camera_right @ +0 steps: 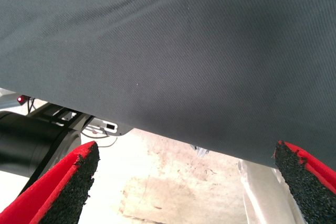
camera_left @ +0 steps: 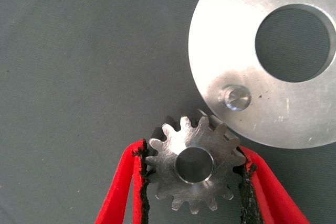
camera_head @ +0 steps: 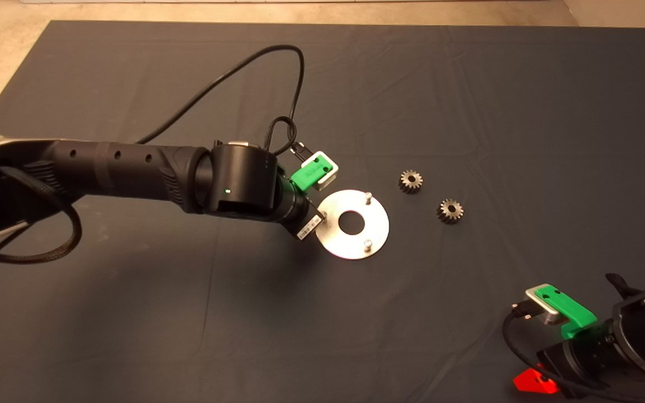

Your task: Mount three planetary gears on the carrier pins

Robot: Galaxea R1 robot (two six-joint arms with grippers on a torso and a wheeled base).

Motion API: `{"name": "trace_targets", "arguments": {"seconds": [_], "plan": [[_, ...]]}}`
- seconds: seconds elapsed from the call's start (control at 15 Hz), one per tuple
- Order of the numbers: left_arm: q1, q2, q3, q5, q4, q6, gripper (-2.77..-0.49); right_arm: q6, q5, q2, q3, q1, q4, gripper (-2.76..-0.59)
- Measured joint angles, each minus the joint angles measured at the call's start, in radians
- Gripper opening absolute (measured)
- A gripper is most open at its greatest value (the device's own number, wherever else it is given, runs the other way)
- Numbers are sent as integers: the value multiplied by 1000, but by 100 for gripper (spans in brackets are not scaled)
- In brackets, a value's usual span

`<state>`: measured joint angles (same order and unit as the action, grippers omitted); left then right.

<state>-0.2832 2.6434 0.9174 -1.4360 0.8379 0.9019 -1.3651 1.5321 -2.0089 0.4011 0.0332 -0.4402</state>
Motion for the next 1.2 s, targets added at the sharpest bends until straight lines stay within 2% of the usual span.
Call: {"name": "trace_targets", "arguments": {"seconds": [0.47,0.8,1.0,1.2], "plan": [[0,16,2,4,-15,0,-244,3,0,7,0,0,0,-86],[0,27,10,5,-17,2,-244,18,0,48,0,0,0,-86],[0,28,15,26,-19,6,-244,31,1,64,0,0,0,-86],[0,36,24,33,-19,7,-244,38,0,77,0,6,0,-86]]}}
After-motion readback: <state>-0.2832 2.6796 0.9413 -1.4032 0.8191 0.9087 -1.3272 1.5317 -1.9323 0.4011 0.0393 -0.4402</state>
